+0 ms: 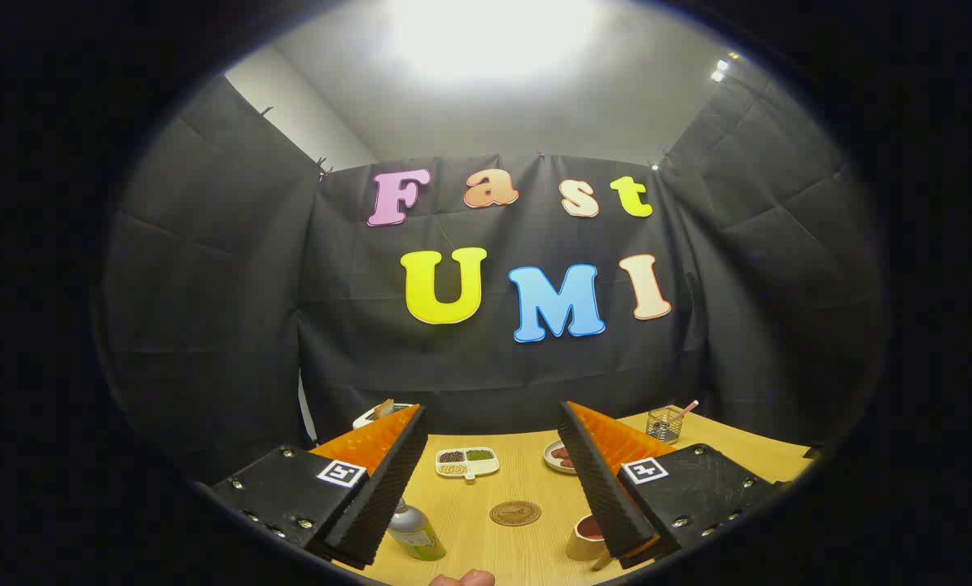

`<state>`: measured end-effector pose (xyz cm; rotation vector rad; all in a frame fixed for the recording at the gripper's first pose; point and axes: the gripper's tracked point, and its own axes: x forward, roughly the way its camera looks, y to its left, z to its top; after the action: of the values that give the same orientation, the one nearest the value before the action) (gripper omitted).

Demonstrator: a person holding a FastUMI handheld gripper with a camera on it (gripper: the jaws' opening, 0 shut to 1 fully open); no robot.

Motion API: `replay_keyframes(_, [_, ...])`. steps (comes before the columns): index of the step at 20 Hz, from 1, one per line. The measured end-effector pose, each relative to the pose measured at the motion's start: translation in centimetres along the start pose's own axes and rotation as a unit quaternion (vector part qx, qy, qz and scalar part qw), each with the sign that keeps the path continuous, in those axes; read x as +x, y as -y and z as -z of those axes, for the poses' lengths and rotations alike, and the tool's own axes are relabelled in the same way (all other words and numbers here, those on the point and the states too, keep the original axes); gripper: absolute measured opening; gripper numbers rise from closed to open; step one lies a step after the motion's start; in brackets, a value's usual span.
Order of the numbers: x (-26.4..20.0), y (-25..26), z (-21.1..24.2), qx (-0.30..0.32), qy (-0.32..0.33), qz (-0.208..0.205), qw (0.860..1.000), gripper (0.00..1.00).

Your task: Take the bottle from table, then pour the juice into the cup, finally place the bottle on the coaster

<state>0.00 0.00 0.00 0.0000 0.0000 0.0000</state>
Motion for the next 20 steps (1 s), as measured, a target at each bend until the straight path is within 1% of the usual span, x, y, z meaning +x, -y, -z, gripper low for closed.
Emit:
replay_keyframes(11, [0.3,-2.4,1.1,-0.036,-0.011,-0.031,0.999,0.99])
replay_keyframes(15, [0.6,-3.4,1.9,-0.037,-0.014,-0.044,0.998,0.99])
replay_keyframes(20, [1.0,-4.1,2.7,-0.028,-0.01,-0.044,0.999,0.99])
